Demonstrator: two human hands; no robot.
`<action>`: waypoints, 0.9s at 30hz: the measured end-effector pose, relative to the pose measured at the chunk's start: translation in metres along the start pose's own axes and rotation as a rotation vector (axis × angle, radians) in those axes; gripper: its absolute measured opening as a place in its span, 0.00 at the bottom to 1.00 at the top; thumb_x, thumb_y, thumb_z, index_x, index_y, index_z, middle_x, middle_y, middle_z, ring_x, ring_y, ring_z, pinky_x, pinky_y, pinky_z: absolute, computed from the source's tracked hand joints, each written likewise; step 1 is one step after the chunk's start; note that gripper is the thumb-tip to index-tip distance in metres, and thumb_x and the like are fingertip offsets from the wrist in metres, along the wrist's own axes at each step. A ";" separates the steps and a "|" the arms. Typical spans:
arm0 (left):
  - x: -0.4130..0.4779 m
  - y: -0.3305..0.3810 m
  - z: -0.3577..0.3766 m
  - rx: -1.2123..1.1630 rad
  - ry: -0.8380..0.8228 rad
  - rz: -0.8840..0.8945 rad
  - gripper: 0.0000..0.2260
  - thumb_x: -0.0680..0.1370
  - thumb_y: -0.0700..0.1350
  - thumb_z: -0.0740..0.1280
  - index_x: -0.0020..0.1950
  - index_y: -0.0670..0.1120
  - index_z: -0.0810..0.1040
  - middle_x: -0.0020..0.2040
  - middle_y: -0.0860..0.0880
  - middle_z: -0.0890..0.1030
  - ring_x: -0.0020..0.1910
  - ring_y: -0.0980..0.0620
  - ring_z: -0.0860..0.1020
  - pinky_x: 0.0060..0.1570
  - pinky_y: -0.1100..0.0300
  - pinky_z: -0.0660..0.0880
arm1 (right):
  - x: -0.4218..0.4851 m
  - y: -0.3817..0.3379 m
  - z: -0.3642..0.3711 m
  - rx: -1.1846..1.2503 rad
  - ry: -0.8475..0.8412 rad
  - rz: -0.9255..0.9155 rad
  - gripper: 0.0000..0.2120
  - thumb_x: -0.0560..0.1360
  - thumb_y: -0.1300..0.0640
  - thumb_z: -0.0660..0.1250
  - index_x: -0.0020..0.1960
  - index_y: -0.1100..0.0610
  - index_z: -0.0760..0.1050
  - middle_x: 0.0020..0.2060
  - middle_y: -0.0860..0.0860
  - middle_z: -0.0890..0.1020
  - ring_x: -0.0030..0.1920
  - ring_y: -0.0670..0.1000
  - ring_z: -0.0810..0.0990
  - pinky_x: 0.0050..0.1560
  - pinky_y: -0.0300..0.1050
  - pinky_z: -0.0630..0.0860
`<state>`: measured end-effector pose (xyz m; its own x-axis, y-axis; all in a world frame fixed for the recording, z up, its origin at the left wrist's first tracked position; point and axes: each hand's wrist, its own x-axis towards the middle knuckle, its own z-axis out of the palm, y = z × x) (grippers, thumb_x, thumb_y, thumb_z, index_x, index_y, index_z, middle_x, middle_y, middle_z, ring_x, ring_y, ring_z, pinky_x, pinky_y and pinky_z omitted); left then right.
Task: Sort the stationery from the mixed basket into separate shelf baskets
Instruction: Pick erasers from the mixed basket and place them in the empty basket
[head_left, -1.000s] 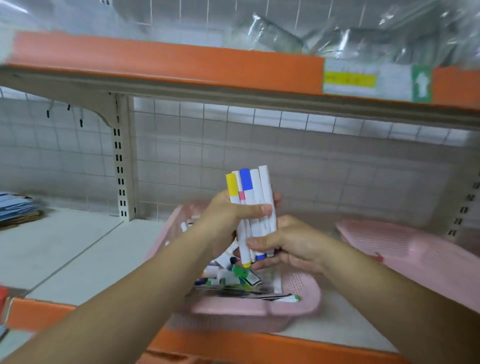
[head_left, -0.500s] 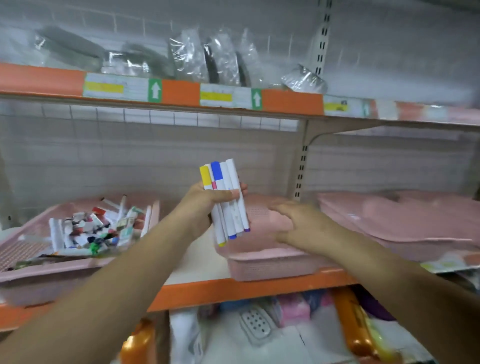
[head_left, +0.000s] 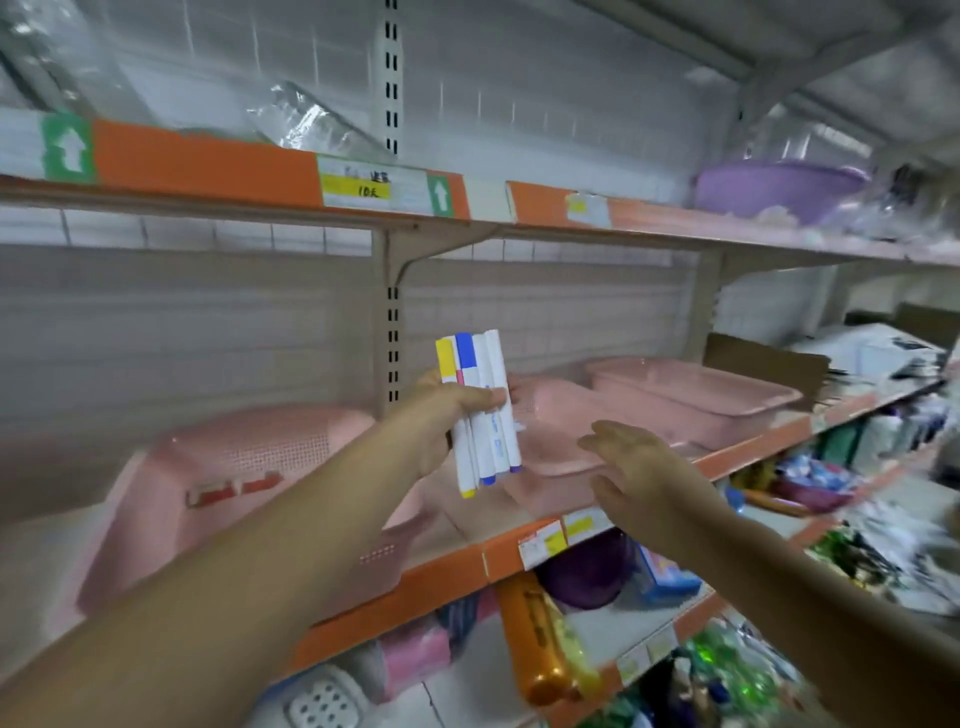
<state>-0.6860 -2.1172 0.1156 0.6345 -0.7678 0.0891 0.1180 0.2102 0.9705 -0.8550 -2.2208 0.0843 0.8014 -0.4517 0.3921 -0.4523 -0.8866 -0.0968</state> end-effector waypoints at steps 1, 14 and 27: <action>0.013 -0.001 0.004 0.026 -0.012 -0.001 0.09 0.72 0.29 0.67 0.50 0.38 0.77 0.40 0.44 0.84 0.35 0.51 0.83 0.31 0.58 0.79 | 0.007 0.013 0.004 -0.008 0.011 0.011 0.22 0.78 0.59 0.57 0.71 0.52 0.65 0.73 0.49 0.62 0.72 0.49 0.61 0.68 0.39 0.58; 0.144 0.001 0.016 0.398 0.036 0.078 0.10 0.70 0.30 0.69 0.43 0.44 0.78 0.42 0.47 0.84 0.48 0.45 0.82 0.53 0.47 0.78 | 0.155 0.091 0.043 -0.077 -0.063 0.028 0.19 0.77 0.59 0.58 0.68 0.55 0.69 0.67 0.52 0.71 0.66 0.53 0.68 0.66 0.46 0.66; 0.190 -0.033 0.026 0.702 0.203 0.114 0.09 0.70 0.34 0.72 0.45 0.45 0.77 0.40 0.48 0.79 0.38 0.52 0.77 0.37 0.65 0.73 | 0.248 0.169 0.096 0.046 -0.209 0.081 0.27 0.74 0.61 0.62 0.73 0.55 0.62 0.71 0.54 0.67 0.69 0.55 0.66 0.69 0.47 0.64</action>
<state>-0.5889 -2.2854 0.1067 0.7506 -0.6228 0.2208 -0.4305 -0.2074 0.8784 -0.6949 -2.4919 0.0777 0.8291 -0.5282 0.1835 -0.5040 -0.8480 -0.1636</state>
